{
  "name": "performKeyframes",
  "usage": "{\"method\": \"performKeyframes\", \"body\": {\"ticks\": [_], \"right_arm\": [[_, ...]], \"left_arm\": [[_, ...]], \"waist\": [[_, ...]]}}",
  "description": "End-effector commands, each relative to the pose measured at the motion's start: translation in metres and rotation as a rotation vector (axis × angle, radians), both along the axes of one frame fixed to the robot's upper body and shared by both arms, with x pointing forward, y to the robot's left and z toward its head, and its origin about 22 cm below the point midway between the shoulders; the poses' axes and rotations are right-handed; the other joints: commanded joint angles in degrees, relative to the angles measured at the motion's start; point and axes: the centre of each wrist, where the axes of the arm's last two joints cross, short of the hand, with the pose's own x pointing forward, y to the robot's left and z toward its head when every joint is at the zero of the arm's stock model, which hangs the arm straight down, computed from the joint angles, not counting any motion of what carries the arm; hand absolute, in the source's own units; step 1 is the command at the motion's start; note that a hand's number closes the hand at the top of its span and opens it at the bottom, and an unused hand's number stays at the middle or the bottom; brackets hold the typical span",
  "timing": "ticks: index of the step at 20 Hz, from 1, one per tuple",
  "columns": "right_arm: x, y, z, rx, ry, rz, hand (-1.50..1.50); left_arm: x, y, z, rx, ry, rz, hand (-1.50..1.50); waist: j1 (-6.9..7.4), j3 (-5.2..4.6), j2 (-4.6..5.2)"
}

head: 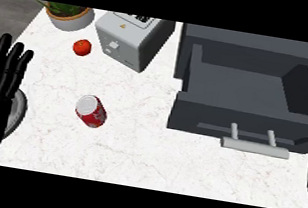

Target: Pick up the can, place it into the drawer and close the drawer

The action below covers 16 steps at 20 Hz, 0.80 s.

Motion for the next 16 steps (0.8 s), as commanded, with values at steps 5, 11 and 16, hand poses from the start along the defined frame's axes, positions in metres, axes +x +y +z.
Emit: {"method": "performKeyframes", "body": {"ticks": [5, 11, 16], "right_arm": [[-0.001, 0.001, 0.006, -0.043, -0.011, 0.041, -1.50], [-0.005, -0.002, -0.031, -0.003, 0.342, -0.079, -1.50], [-0.025, -0.018, -0.015, -0.005, 0.357, -0.078, -1.50]], "left_arm": [[0.007, -0.024, 0.009, -0.018, -0.054, -0.645, -1.50], [0.009, 0.022, -0.016, 0.156, 0.334, -0.702, -1.50], [0.022, 0.053, 0.010, 0.171, 0.343, -0.717, -1.50]], "waist": [[-3.37, 0.96, 1.98], [-1.84, 1.11, 2.00], [-1.87, 1.13, 1.83]]}}
